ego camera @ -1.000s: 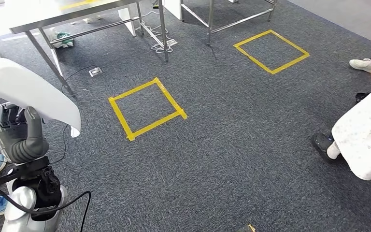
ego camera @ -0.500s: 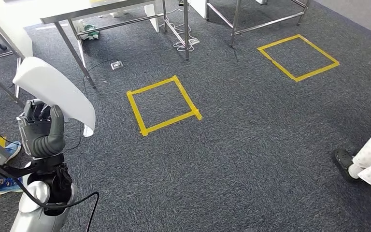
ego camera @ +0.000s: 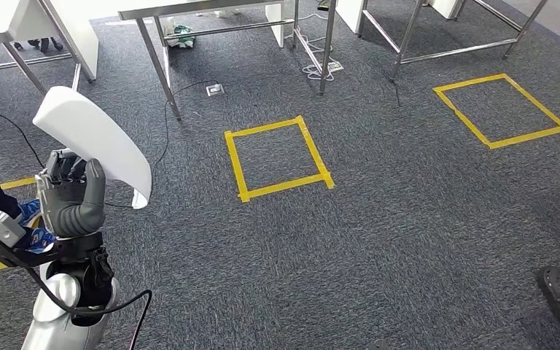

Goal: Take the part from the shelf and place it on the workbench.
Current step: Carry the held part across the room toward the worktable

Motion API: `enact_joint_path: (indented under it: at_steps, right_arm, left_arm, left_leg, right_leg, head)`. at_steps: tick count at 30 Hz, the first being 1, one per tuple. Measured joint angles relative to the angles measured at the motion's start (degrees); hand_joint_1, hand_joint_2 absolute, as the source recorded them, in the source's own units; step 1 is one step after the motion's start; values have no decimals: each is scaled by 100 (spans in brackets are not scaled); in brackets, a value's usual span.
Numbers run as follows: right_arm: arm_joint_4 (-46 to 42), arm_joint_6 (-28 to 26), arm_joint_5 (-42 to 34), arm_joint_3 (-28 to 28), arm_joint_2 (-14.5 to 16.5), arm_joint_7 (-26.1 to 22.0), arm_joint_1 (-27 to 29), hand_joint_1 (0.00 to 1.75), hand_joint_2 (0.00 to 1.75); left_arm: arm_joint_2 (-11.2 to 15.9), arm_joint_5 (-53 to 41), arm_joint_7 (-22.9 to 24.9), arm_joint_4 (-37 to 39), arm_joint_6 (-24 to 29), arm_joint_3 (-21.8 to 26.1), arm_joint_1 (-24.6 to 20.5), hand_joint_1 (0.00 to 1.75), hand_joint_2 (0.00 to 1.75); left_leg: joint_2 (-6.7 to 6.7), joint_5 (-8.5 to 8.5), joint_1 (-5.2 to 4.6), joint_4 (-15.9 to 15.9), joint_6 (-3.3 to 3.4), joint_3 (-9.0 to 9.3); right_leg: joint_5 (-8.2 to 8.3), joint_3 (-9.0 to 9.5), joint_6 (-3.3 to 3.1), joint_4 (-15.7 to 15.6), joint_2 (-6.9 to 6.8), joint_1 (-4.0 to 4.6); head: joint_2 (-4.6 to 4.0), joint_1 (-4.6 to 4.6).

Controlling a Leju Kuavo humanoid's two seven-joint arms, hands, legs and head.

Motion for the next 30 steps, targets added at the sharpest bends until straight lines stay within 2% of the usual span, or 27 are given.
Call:
enact_joint_path:
  at_steps: [1, 2, 4, 6, 7, 9, 10, 11, 12, 14, 15, 16, 19, 21, 22, 24, 25, 26, 27, 28, 29, 30]
  right_arm:
    - [1, 4, 2, 0, -2, 4, 1, 0, 0]
    - [2, 6, 2, 0, -2, 9, 2, 0, 0]
    - [3, 7, 5, 0, 6, 14, 1, 0, 0]
    - [3, 8, 18, 0, 12, 14, -2, 0, 0]
    - [3, 8, 33, 1, 14, 14, -1, 0, 0]
    - [3, 8, 67, 5, 13, 7, 4, 0, 0]
    - [3, 5, 78, 7, 16, -2, 4, 0, 0]
    - [3, 1, 85, 8, 20, -12, 3, 0, 0]
    - [3, -8, 90, 8, 26, -21, 1, 0, 0]
    - [3, -31, 97, 9, 44, -33, -8, 0, 0]
    - [3, -42, 97, 10, 59, -37, -15, 0, 0]
    - [3, -48, 98, 11, 73, -40, -20, 0, 0]
    - [2, -49, 120, 17, 95, -44, -22, 0, 0]
    - [1, -45, 139, 23, 95, -44, -23, 0, 0]
    - [1, -45, 143, 25, 91, -44, -24, 0, 0]
    - [2, -45, 146, 27, 80, -44, -15, 0, 0]
    - [2, -45, 146, 27, 75, -44, -6, 0, 0]
    - [3, -45, 145, 28, 69, -44, 2, 0, 0]
    - [3, -45, 145, 28, 64, -44, 7, 0, 0]
    - [3, -44, 146, 28, 57, -44, 7, 0, 0]
    - [3, -44, 146, 28, 50, -44, 4, 0, 0]
    - [3, -42, 146, 28, 46, -44, -1, 0, 0]
  left_arm:
    - [-7, -1, 5, 2, -2, 0, -1, 175, 175]
    - [-11, -2, 10, 3, -8, -1, -1, 175, 175]
    - [-16, -2, 15, 4, -20, -7, 0, 175, 175]
    - [-18, -5, 15, 5, -29, -11, -6, 175, 175]
    - [-15, -8, 13, 8, -32, -11, -9, 175, 175]
    - [-8, -9, 9, 27, -42, -13, -13, 175, 175]
    - [-2, -5, 4, 45, -48, -14, -11, 175, 175]
    - [4, -1, -4, 66, -55, -15, -9, 175, 175]
    - [14, 3, -16, 84, -62, -16, -7, 175, 175]
    - [34, 9, -47, 101, -84, -18, -7, 175, 175]
    - [45, 14, -59, 103, -93, -19, -8, 175, 175]
    - [54, 20, -68, 104, -103, -20, -9, 175, 175]
    - [83, 38, -79, 105, -115, -19, 8, 175, 175]
    - [92, 45, -81, 103, -117, -16, 25, 175, 175]
    - [93, 48, -83, 102, -120, -17, 31, 175, 175]
    - [92, 48, -85, 104, -122, -17, 47, 175, 175]
    - [92, 48, -85, 105, -123, -16, 58, 175, 175]
    - [92, 49, -85, 107, -123, -16, 72, 175, 175]
    - [92, 49, -85, 108, -123, -15, 82, 175, 175]
    - [92, 49, -85, 109, -123, -16, 90, 175, 175]
    - [92, 50, -85, 109, -124, -16, 96, 175, 175]
    - [92, 50, -85, 109, -125, -16, 99, 175, 175]
  left_leg:
    - [-13, -28, -8, 25, -33, -4]
    - [-20, -48, -14, 40, -60, -10]
    - [-20, -74, 0, 45, -101, -10]
    - [23, -208, 18, 219, -157, -70]
    - [52, -358, 27, 478, -187, -183]
    - [98, -709, 44, 1263, -237, -571]
    - [108, -800, 50, 1587, -245, -751]
    - [115, -783, 52, 1726, -240, -849]
    - [120, -652, 51, 1626, -220, -829]
    - [136, -222, 26, 891, -121, -506]
    - [155, -70, 4, 513, -61, -326]
    - [173, 11, -22, 252, -10, -202]
    - [175, 12, -67, 71, 63, -122]
    - [163, 68, -39, -65, 106, -31]
    - [161, 98, -19, -130, 126, 17]
    - [154, 119, -3, -168, 145, 43]
    - [144, 115, -4, -165, 142, 40]
    - [132, 109, -3, -161, 136, 40]
    - [118, 100, 1, -155, 123, 42]
    - [104, 85, 8, -140, 102, 45]
    - [92, 61, 15, -113, 69, 46]
    - [81, 26, 7, -74, 27, 37]
  right_leg:
    - [84, 94, -24, -208, 5, 2]
    - [106, 124, -73, -272, 9, 16]
    - [108, 136, -168, -277, 12, 25]
    - [104, 163, -237, -291, 15, -2]
    - [96, 180, -264, -296, 16, -13]
    - [73, 200, -297, -294, 15, 7]
    - [65, 207, -308, -292, 14, 21]
    - [57, 217, -318, -292, 14, 35]
    - [49, 232, -327, -292, 14, 48]
    - [29, 276, -342, -297, 16, 69]
    - [18, 289, -339, -298, 17, 94]
    - [8, 293, -330, -299, 16, 104]
    - [-4, 303, -258, -324, -5, 114]
    - [-83, 259, -227, -211, -10, 125]
    - [-188, 156, -232, 8, -5, 126]
    - [-480, -222, -247, 751, 9, 95]
    - [-582, -416, -231, 1104, 10, 80]
    - [-603, -531, -190, 1282, 10, 59]
    - [-534, -535, -131, 1234, 10, 36]
    - [-383, -417, -61, 944, 9, 10]
    - [-203, -214, 6, 506, 9, -18]
    - [-62, -22, 34, 123, 13, -30]
  head:
    - [0, -1]
    - [0, -3]
    - [0, -4]
    - [0, -12]
    - [0, -18]
    - [0, -24]
    - [0, -23]
    - [0, -23]
    - [0, -23]
    - [0, -23]
    - [0, -20]
    - [0, -20]
    - [0, -20]
    - [-1, -12]
    - [-1, -7]
    - [0, -2]
    - [0, -2]
    - [0, -3]
    - [0, -3]
    - [0, -2]
    - [0, -1]
    - [0, 1]
